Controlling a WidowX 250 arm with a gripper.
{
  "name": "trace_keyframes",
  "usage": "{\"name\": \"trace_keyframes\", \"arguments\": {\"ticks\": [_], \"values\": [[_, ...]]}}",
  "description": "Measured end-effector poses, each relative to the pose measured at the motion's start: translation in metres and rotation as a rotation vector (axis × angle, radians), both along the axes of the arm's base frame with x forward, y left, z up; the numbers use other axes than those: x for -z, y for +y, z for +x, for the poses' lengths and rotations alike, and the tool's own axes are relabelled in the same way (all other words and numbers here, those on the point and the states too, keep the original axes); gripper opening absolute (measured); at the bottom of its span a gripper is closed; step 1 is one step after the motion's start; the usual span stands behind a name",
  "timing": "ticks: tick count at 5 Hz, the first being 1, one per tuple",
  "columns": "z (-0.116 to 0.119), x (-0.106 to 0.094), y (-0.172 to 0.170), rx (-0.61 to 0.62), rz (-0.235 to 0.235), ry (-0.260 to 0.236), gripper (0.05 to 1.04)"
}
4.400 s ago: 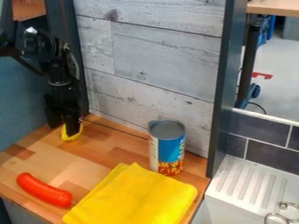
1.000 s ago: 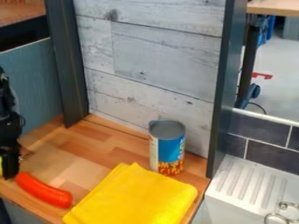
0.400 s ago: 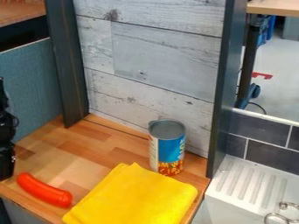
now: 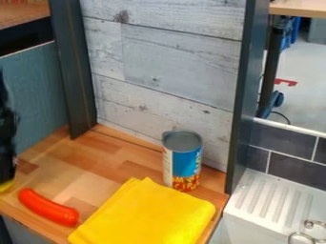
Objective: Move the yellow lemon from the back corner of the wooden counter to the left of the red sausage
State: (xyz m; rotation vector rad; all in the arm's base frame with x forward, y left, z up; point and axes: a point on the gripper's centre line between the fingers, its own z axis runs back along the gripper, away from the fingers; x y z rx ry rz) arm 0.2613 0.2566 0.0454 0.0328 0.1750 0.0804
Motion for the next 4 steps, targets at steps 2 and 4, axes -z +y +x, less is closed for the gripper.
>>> {"name": "trace_keyframes", "arguments": {"ticks": [2, 4], "values": [[0.006, -0.058, -0.028, 0.053, 0.151, -0.048, 1.008], [0.017, -0.076, -0.105, 0.203, 0.074, -0.136, 1.008]]}}
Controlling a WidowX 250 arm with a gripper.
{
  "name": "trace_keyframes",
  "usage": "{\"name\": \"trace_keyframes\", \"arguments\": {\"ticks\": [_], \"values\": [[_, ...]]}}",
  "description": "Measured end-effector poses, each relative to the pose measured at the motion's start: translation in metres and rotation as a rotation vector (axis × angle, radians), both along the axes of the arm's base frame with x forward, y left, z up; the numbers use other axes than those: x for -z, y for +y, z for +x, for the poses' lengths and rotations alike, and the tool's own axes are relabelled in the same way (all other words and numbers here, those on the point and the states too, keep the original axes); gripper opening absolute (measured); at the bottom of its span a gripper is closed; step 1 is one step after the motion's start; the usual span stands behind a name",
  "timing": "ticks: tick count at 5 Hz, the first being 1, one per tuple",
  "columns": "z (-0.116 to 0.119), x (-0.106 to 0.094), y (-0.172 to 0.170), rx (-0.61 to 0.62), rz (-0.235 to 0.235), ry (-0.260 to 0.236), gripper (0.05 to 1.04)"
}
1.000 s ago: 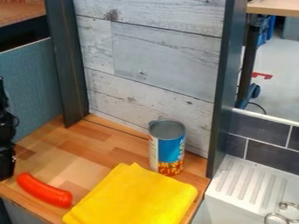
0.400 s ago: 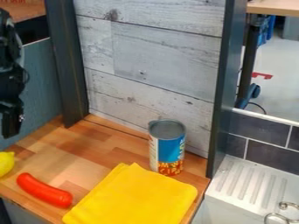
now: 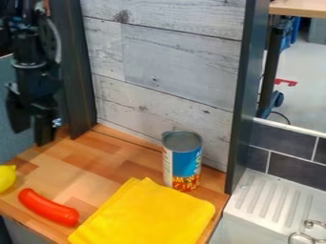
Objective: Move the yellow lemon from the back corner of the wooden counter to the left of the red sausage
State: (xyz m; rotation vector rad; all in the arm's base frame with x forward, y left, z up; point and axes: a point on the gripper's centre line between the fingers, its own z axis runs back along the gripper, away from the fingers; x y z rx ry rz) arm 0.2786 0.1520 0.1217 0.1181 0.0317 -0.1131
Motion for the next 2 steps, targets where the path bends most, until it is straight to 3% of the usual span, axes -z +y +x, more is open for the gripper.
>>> {"name": "trace_keyframes", "arguments": {"ticks": [1, 2], "values": [[0.0, 0.005, -0.03, 0.03, -0.079, 0.014, 1.008], [0.004, 0.011, -0.051, 0.015, -0.023, 0.044, 1.008]]}}
